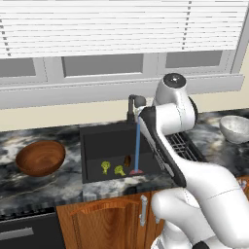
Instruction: Pick the broccolis from the sink and place them in one bowl. Place the sweet potato in the other bowl. Then turn off the sink faucet.
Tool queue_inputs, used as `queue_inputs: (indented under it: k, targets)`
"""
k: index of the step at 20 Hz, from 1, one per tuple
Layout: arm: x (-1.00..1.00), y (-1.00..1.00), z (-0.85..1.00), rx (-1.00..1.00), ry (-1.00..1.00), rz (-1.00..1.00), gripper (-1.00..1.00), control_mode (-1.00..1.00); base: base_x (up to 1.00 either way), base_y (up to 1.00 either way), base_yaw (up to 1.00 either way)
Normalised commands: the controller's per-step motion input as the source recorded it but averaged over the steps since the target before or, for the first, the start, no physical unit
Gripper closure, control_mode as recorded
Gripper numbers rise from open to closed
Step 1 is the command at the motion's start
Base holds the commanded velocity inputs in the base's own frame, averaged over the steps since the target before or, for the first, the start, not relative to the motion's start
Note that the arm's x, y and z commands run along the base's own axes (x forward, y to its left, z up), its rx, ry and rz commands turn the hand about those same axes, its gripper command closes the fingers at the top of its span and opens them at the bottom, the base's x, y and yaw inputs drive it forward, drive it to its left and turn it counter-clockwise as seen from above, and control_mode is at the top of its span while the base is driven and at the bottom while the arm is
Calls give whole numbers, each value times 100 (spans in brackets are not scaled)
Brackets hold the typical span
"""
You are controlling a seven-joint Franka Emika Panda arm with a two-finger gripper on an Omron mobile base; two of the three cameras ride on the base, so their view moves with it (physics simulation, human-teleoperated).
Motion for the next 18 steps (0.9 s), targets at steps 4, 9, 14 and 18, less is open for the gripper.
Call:
queue_inputs:
  k: [4,9,14,18]
  targets:
    - [4,31,-45,0,15,-20,-100,-100,0,0,0]
    - [16,12,-51,1,29,-17,-100,-100,0,0,0]
    - [28,0,-51,3,32,-11,-100,-100,0,0,0]
    - [23,1,-46,0,17,-9,-100,-100,0,0,0]
